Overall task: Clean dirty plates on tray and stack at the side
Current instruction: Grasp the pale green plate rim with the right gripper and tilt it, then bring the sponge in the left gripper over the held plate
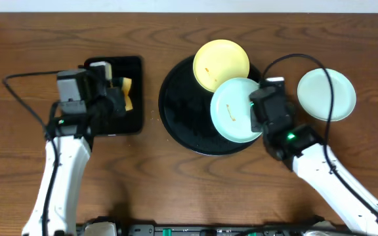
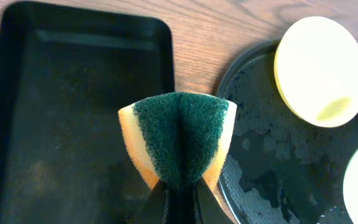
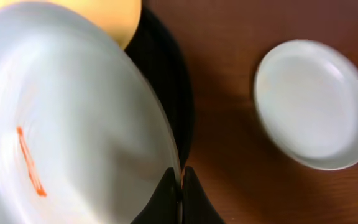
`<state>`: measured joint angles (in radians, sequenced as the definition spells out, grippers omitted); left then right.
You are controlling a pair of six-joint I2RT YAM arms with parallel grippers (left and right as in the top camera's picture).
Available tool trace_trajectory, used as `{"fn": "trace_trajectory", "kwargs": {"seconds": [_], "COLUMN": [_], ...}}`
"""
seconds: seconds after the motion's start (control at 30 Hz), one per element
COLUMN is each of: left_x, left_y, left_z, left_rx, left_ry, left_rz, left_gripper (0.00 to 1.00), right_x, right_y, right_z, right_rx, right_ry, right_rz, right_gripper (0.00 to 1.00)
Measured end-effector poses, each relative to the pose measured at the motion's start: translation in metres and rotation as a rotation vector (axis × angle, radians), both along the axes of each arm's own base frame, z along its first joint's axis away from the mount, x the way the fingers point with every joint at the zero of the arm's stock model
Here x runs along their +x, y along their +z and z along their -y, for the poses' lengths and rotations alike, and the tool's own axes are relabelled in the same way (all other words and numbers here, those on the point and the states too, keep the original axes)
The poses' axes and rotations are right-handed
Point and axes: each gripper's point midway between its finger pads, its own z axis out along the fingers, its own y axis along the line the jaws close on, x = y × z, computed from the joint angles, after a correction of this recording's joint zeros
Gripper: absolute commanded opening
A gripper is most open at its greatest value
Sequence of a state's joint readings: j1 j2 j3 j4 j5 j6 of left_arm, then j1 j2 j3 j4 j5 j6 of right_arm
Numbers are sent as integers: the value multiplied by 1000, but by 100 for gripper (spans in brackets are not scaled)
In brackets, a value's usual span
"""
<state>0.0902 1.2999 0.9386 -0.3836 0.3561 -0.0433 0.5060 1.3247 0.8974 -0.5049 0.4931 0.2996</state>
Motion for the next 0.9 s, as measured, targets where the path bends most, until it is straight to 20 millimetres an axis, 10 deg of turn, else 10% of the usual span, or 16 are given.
{"fn": "trace_trajectory", "kwargs": {"seconds": [0.3, 0.5, 0.9], "left_x": [12, 13, -9], "left_y": [-17, 4, 26], "left_z": [11, 25, 155], "left_rx": [8, -90, -80], "left_ry": [-39, -9, -294], "left_rz": [-17, 26, 120], "left_gripper": [7, 7, 7], "right_x": [-5, -5, -33], "right_y": [17, -8, -87], "right_z": [-3, 6, 13], "right_rx": [-98, 124, 442], "right_ry": [-77, -128, -167], "right_rz": [112, -17, -299], "right_gripper": [1, 1, 1]}}
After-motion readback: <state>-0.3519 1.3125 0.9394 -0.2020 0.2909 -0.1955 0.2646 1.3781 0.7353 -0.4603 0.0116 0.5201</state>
